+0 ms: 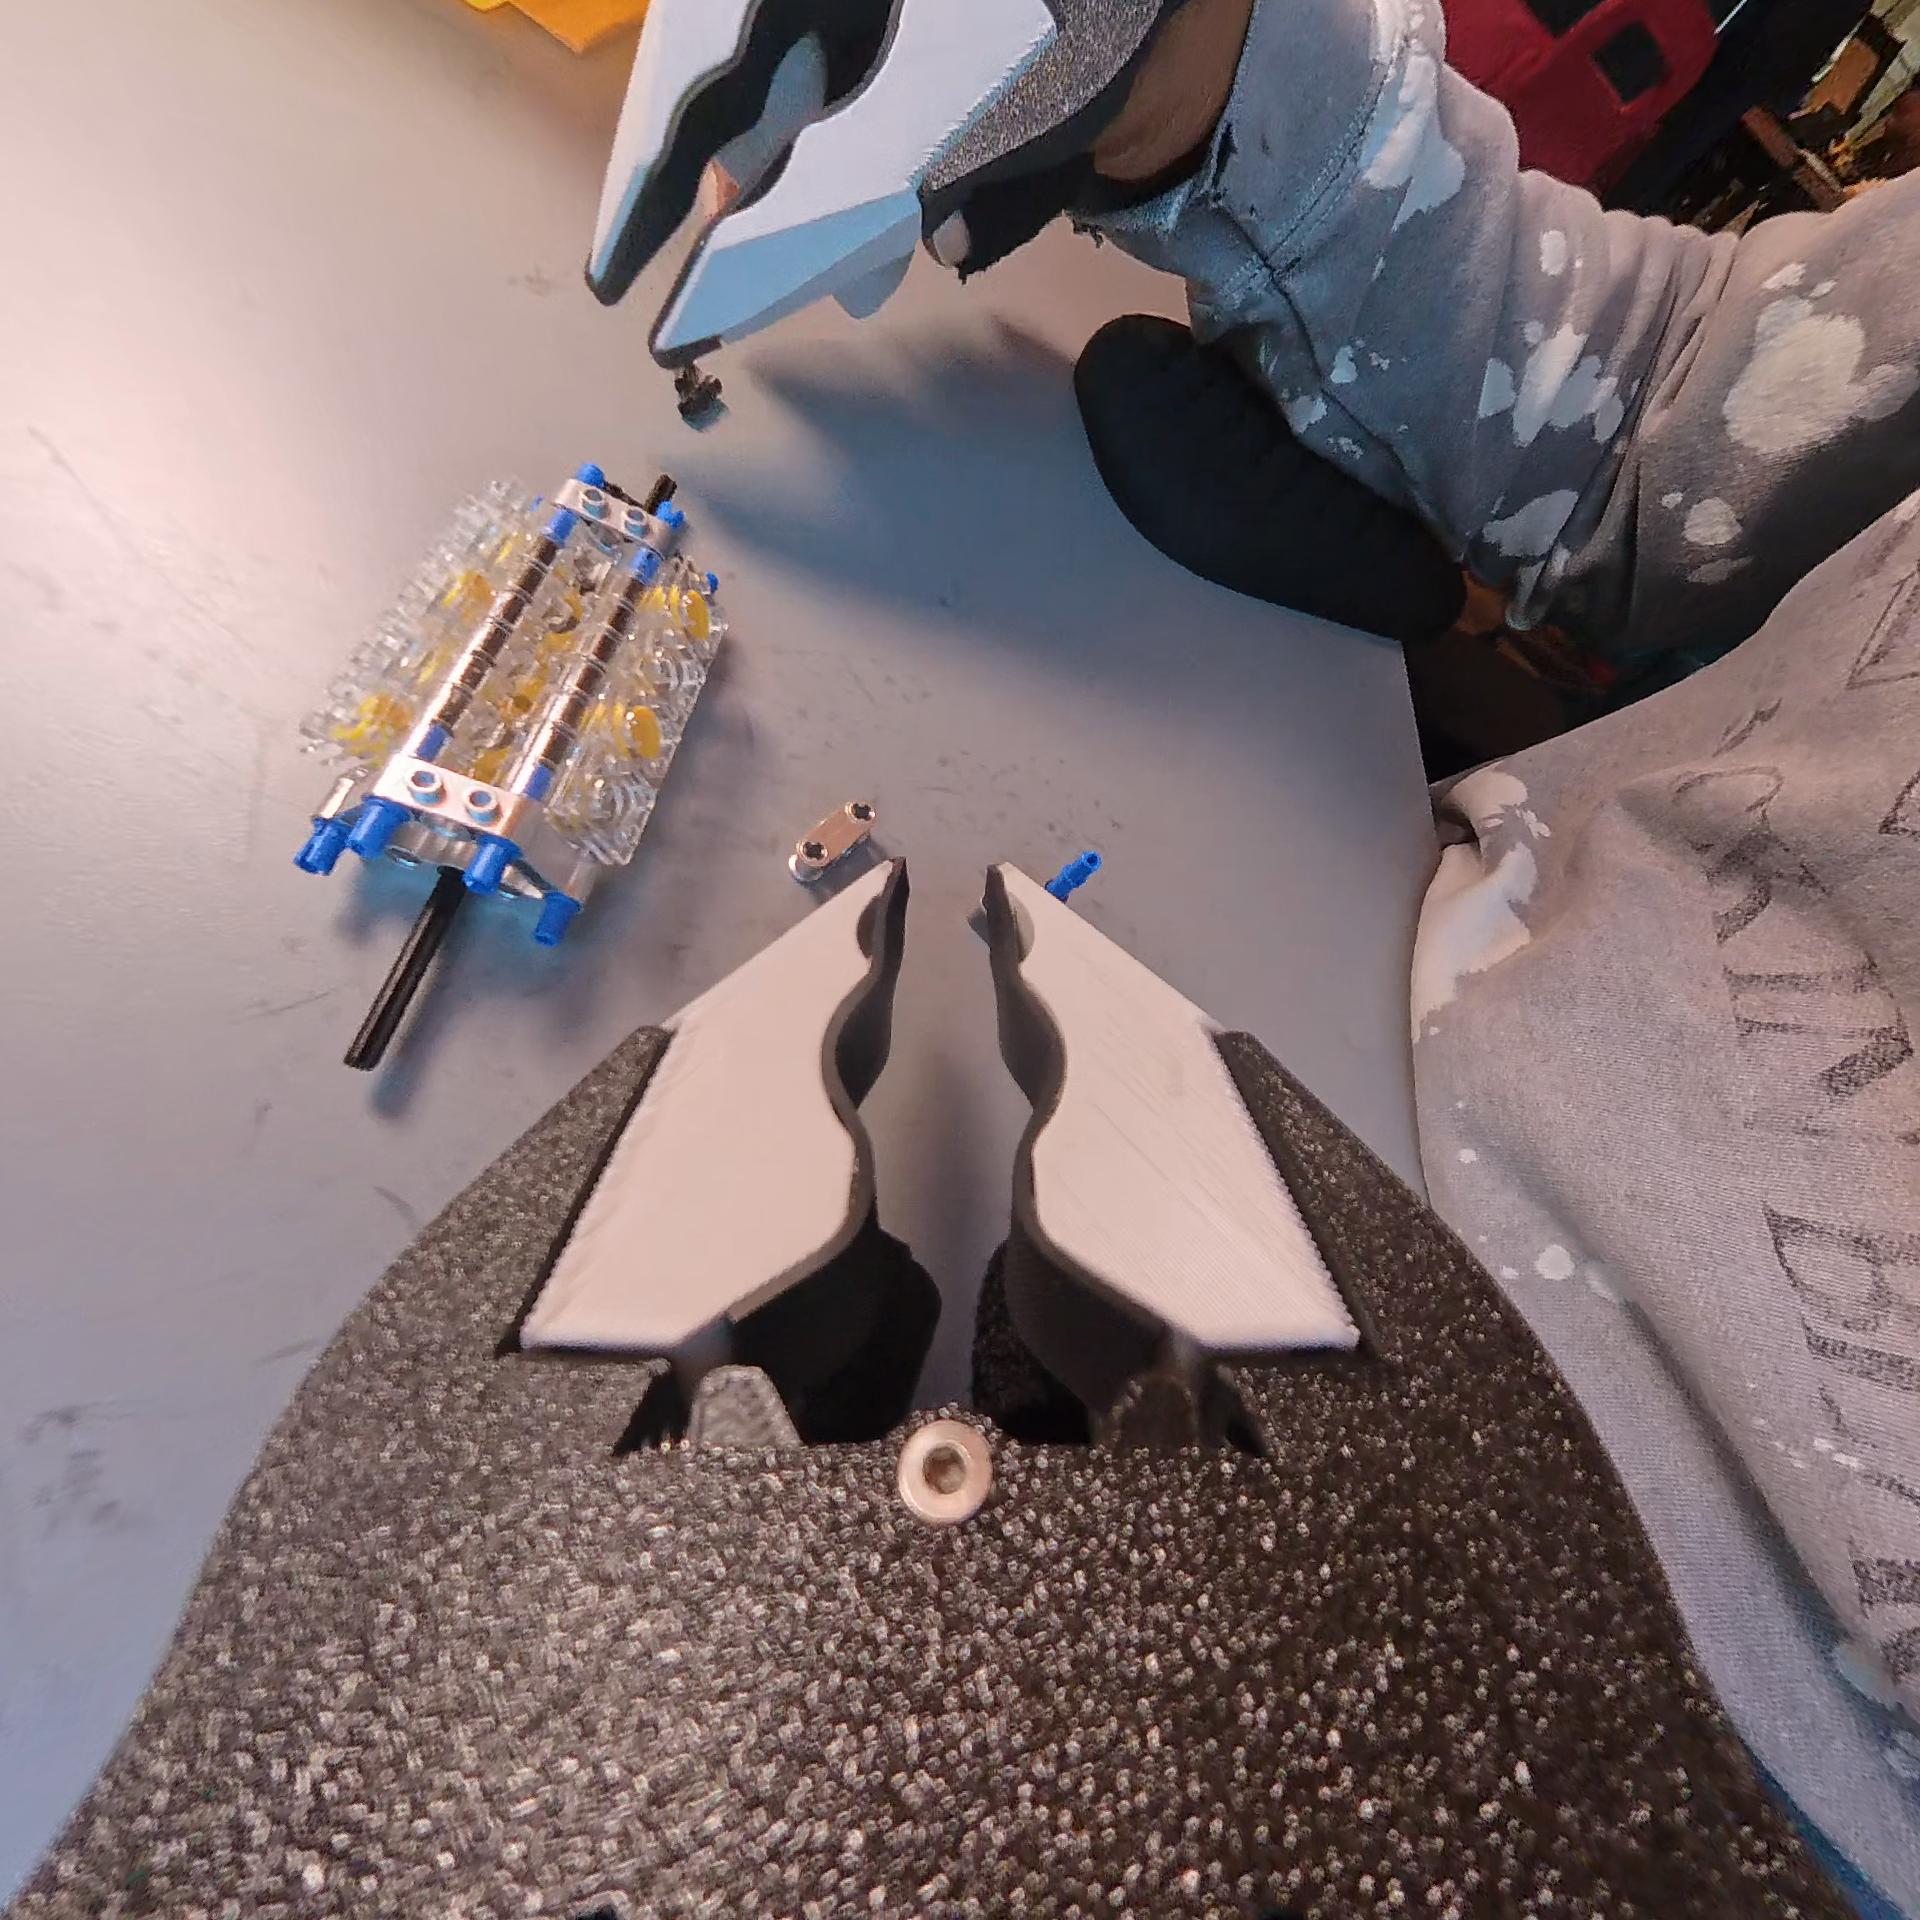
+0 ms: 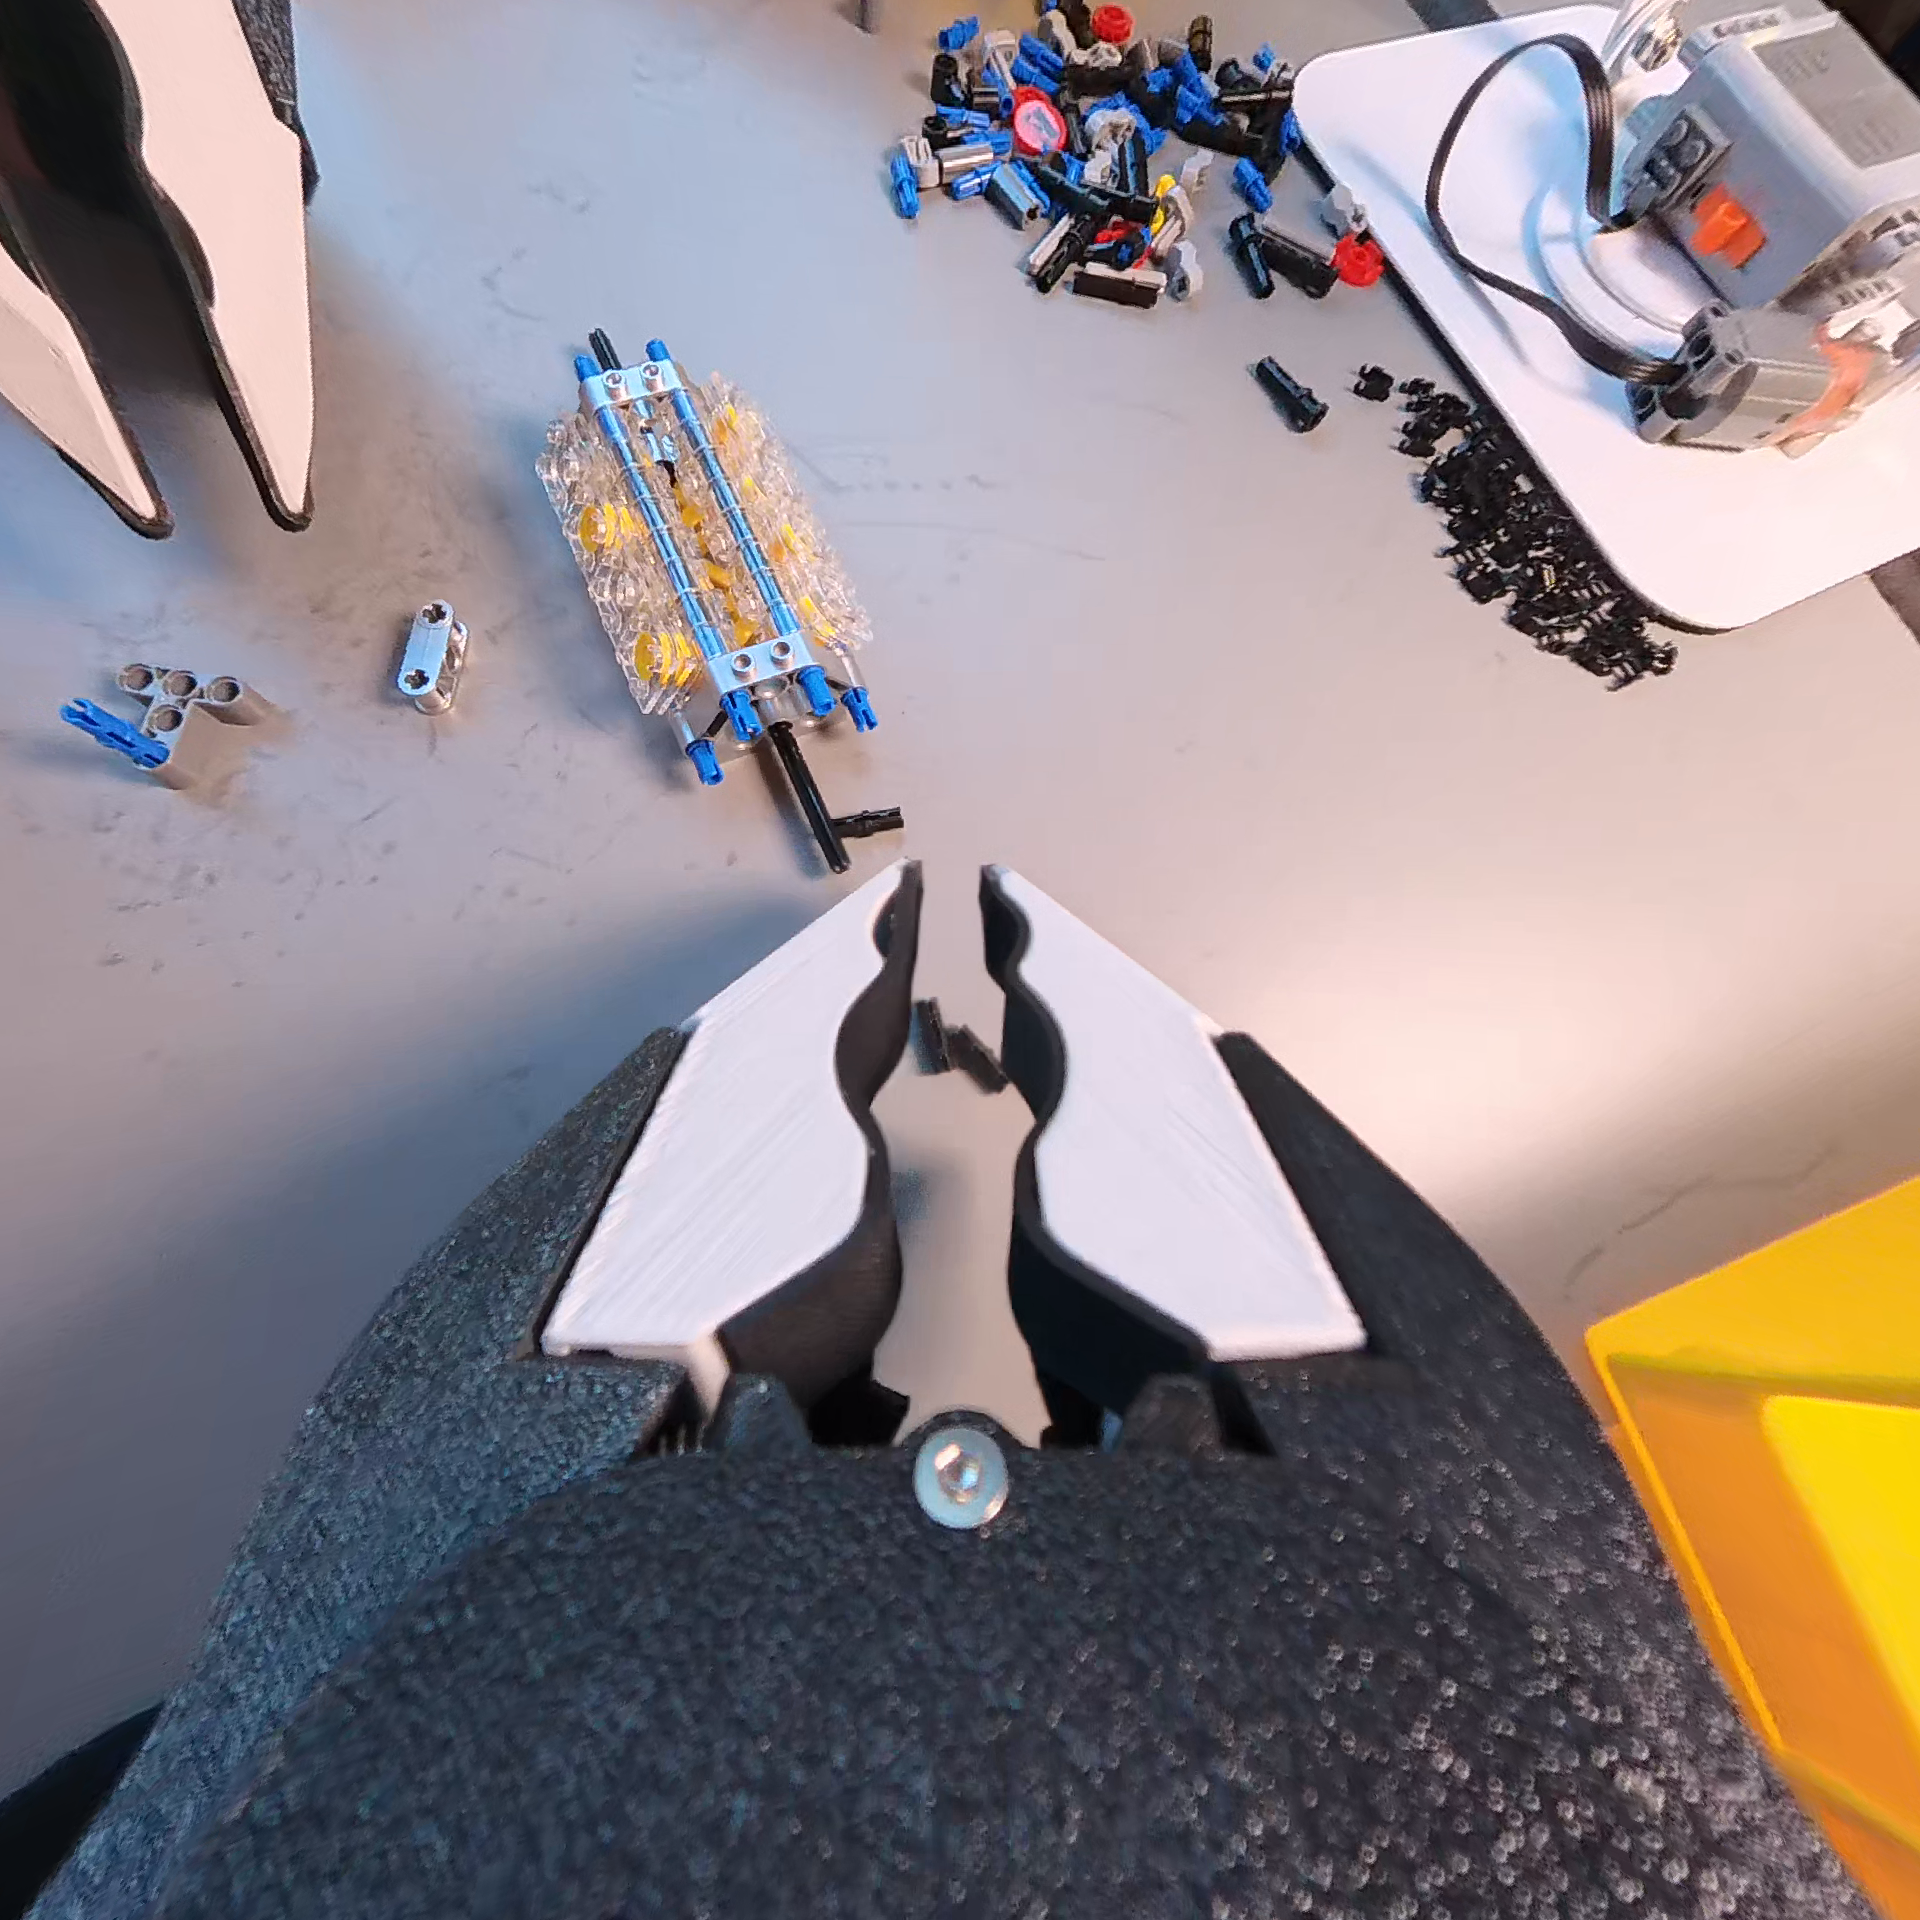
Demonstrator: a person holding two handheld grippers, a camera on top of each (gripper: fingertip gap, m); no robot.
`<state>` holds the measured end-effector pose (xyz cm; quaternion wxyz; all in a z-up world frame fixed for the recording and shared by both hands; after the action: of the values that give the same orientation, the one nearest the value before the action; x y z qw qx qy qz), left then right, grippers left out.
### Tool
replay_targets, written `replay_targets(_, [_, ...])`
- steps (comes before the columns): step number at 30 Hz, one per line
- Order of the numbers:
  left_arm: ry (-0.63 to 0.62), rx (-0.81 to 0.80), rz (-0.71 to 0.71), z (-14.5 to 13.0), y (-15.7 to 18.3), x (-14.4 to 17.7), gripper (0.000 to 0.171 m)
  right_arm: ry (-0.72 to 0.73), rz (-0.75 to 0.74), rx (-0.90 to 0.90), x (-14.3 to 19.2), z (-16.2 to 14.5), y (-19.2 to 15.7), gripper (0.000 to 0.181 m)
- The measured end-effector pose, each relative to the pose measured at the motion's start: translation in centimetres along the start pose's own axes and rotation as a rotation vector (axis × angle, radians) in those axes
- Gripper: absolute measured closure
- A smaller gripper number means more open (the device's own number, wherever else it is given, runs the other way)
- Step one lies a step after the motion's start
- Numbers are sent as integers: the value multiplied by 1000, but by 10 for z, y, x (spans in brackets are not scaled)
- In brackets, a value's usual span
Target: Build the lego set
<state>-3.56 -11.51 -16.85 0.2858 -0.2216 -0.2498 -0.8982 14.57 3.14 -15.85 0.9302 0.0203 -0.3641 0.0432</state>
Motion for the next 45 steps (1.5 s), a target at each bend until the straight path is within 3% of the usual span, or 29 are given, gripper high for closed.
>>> replay_targets(7, [-1, 17, -6, 0, -2, 0, 157, -67, 79, 7, -5, -7, -3, 153])
replay_targets(18, [-14, 15, -7, -1, -2, -2, 156, -149, 157, 87, -22, 8, 0, 160])
replay_targets(25, [-17, 33, -20, -1, -4, -2, 155, -210, 303, 225, -30, 18, -4, 148])
replay_targets(29, [-10, 45, -23, 0, -5, -1, 155, -271, 384, 247, -35, 17, -5, 150])
replay_targets(39, [-26, 39, -25, -1, -5, -2, 154, -232, 297, 185, -20, 2, -3, 170])
replay_targets(45, [-29, 38, -22, -1, -5, -3, 154, -194, 248, 176, -23, 3, -2, 162])
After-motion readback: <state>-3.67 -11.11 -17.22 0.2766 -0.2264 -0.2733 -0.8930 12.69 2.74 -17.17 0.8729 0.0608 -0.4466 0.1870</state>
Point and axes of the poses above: each gripper's, where its closed fingertips meet, x back along the fingers, z out of its top, y = z × x across the jaws, the point moved 8 cm from there along x, back along the fingers, and after that the axes turned 10 degrees about z, right-handed, at the moved point
